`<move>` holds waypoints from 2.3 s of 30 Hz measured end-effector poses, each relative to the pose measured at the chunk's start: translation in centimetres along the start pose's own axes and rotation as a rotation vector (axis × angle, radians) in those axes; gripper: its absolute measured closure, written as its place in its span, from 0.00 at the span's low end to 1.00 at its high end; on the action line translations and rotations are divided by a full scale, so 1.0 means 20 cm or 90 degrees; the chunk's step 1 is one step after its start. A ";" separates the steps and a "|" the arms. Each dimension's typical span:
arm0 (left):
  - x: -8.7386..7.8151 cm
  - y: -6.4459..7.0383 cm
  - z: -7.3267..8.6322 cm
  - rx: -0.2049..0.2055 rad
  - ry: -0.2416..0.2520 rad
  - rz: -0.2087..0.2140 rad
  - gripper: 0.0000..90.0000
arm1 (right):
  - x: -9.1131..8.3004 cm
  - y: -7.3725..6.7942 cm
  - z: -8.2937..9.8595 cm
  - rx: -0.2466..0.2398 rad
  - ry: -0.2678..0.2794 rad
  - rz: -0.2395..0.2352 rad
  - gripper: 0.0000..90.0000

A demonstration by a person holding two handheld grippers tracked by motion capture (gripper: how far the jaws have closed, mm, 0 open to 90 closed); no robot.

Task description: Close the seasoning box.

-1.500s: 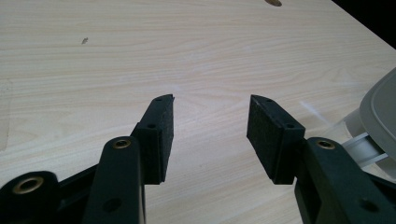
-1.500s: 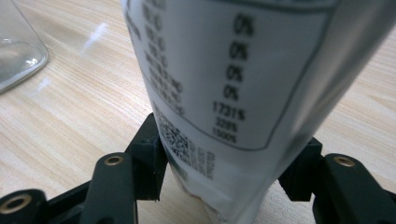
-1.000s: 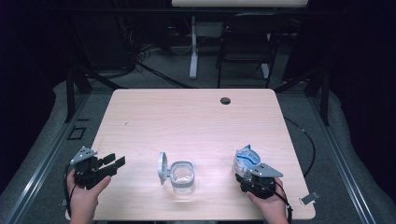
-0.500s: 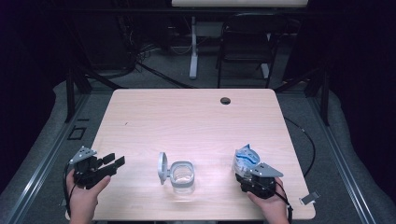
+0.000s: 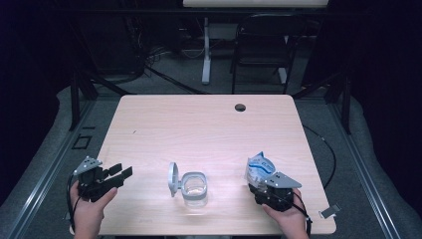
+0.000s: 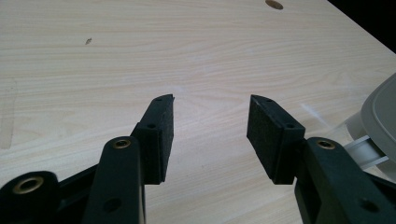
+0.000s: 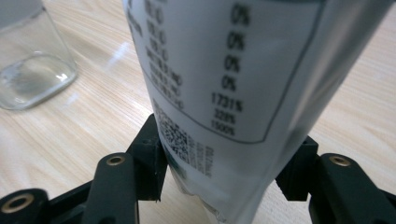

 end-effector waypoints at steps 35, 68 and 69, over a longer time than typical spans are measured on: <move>0.01 -0.05 0.02 -0.017 -0.006 -0.009 0.58 | 0.28 -0.15 -0.39 -0.096 0.044 -0.072 0.50; 0.00 -0.05 0.01 -0.020 0.006 -0.011 0.58 | 0.18 -0.21 -0.46 -0.222 0.059 -0.020 0.50; 0.00 -0.05 0.01 -0.019 0.005 -0.011 0.58 | 0.17 -0.21 -0.47 -0.226 0.058 -0.017 0.50</move>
Point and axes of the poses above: each handheld gripper's, and its own axes: x roughly forward along the jaws, z roughly out of its underside, y roughly to its right, the point moved 4 cm from there along x, roughly forward along the jaws, and after that the axes turned 3 degrees about x, right-handed, at the moved point
